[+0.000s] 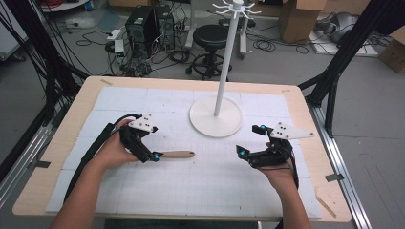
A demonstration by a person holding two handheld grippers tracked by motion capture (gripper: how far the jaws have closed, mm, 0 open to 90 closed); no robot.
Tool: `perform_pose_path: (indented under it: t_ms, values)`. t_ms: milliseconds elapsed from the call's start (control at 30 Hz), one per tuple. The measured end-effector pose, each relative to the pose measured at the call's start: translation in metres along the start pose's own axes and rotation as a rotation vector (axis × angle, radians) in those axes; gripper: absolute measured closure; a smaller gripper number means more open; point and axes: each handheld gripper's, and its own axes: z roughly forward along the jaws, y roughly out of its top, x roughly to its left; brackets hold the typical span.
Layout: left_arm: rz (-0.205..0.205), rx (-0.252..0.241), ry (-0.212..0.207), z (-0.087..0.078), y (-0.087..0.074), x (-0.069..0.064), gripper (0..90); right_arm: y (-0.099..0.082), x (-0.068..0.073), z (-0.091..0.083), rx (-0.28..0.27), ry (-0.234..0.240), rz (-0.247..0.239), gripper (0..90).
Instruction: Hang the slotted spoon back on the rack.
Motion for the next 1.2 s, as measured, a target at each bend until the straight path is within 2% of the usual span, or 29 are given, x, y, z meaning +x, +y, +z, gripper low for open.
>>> perform_pose_path:
  t_ms: [100,167,267,367,533,600,733,833,933,1200]
  values:
    - [0.011,0.065,-0.021,0.006,0.003,0.002,11.9,-0.001,0.0,0.001,0.009,-0.003,0.0,1.0]
    - [0.019,0.109,-0.019,0.011,0.004,0.002,13.3,-0.001,0.0,0.001,0.01,-0.001,0.003,1.0]
    - [0.019,0.154,-0.029,0.016,0.002,0.004,17.3,-0.001,0.0,0.001,0.006,0.002,0.002,1.0]
    - [0.019,0.2,-0.045,0.022,0.0,0.005,25.0,-0.001,-0.001,0.001,0.008,-0.001,0.001,1.0]
    - [0.025,0.243,-0.066,0.028,-0.002,0.006,38.8,-0.002,-0.001,0.001,0.01,0.0,0.004,1.0]
    - [0.017,0.261,-0.067,0.03,-0.003,0.006,40.5,-0.002,-0.001,0.002,0.01,0.0,0.003,1.0]
    - [0.026,0.298,-0.066,0.034,-0.004,0.007,45.9,-0.003,-0.001,0.002,0.015,0.0,0.002,1.0]
    - [0.025,0.309,-0.067,0.035,-0.005,0.007,49.7,-0.003,-0.001,0.003,0.017,0.001,0.001,1.0]
    - [0.034,0.334,-0.067,0.036,-0.004,0.007,55.3,-0.003,0.0,0.003,0.019,0.001,0.002,1.0]
    - [0.068,0.409,-0.071,0.042,0.005,0.003,62.9,-0.003,-0.001,0.003,0.016,0.002,0.0,1.0]
